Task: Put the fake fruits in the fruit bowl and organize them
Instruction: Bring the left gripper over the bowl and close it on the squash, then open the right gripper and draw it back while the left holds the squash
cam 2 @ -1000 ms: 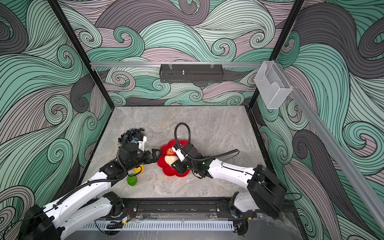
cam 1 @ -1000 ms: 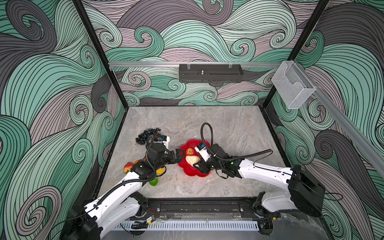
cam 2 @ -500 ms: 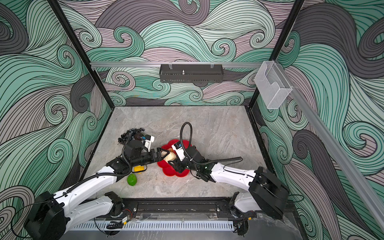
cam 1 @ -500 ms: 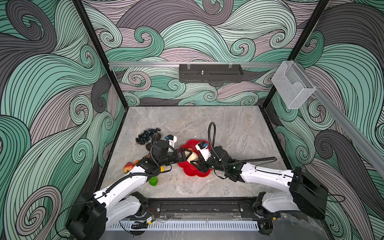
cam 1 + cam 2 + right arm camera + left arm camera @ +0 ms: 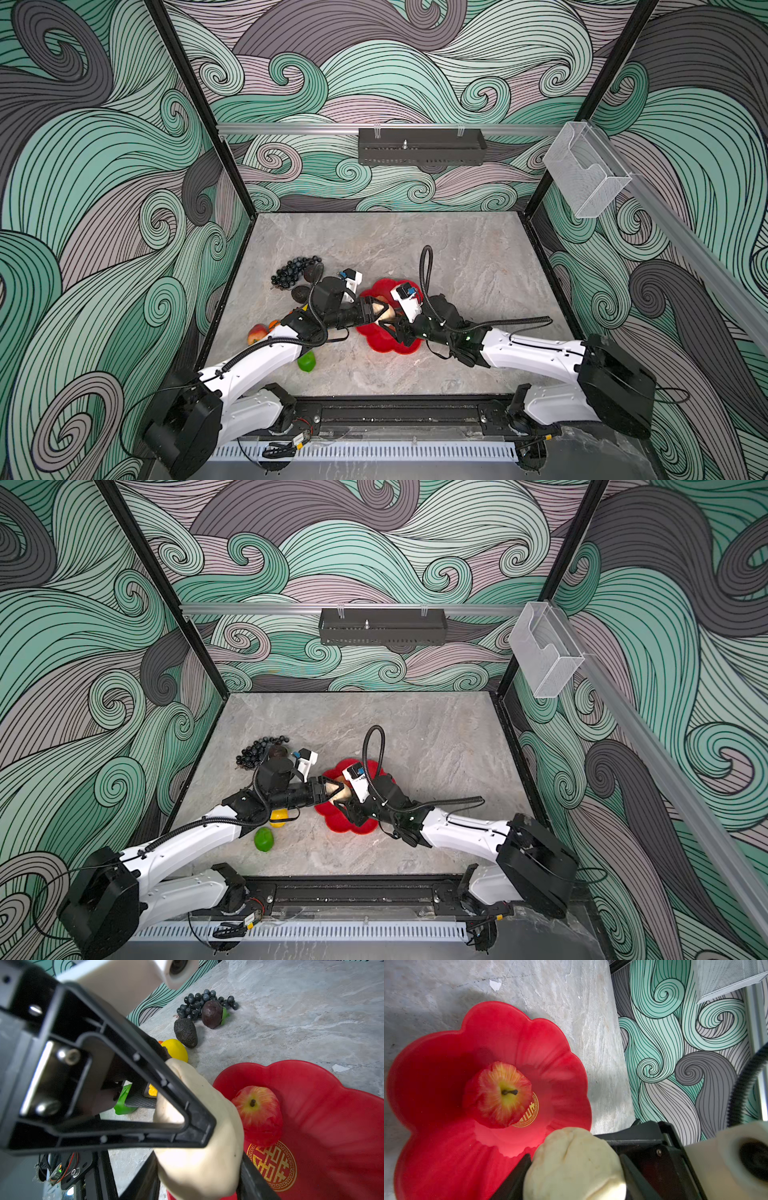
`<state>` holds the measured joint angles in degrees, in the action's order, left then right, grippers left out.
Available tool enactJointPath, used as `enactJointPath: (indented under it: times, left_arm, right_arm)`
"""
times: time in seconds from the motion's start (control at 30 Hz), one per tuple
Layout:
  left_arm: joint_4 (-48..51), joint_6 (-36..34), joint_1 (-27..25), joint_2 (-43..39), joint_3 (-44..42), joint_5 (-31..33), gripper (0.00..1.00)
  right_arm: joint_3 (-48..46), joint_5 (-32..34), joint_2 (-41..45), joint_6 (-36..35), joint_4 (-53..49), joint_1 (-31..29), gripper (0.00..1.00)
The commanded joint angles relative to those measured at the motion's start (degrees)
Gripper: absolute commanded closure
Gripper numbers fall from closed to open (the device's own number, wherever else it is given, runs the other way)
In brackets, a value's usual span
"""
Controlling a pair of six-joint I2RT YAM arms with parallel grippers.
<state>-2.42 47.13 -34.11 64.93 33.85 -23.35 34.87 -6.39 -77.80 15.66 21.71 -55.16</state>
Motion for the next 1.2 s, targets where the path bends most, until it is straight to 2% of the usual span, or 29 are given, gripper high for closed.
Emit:
enactJointPath:
  times: [0.0,0.07,0.17,0.4,0.53,0.8,1.0,1.17]
  left_arm:
    - [-0.45,-0.28,-1.23,0.6,3.02,-1.51,0.55]
    - [0.24,-0.91,-1.37,0.67,3.45,-0.85,0.6]
    - [2.26,-3.07,-1.43,0.81,4.41,0.76,0.63]
    - [8.52,-9.9,-2.06,1.29,7.04,6.45,0.64]
    - [12.22,-13.82,-3.52,2.73,8.91,10.1,0.64]
    - [18.55,-22.16,-8.41,6.47,12.51,19.93,0.63]
    - [19.91,-26.84,-12.04,11.24,15.06,24.68,0.62]
    - [19.84,-29.34,-14.86,15.14,16.62,25.13,0.61]
  right_arm:
    - [0.36,0.48,0.76,-0.19,1.84,-0.65,0.81]
    - [0.48,1.08,1.19,-0.41,0.74,-0.62,0.73]
    - [0.13,1.31,2.4,-1.04,-0.68,-0.64,0.56]
    - [-1.79,2.46,10.53,-5.09,-9.14,-0.03,0.18]
    - [-4.86,4.78,16.42,-5.87,-11.52,1.93,0.14]
    - [-12.45,11.79,24.89,-4.09,-8.94,6.87,0.12]
    - [-14.31,12.02,25.38,-3.01,-7.05,8.23,0.11]
    - [-14.39,12.02,24.79,-2.67,-6.78,8.5,0.11]
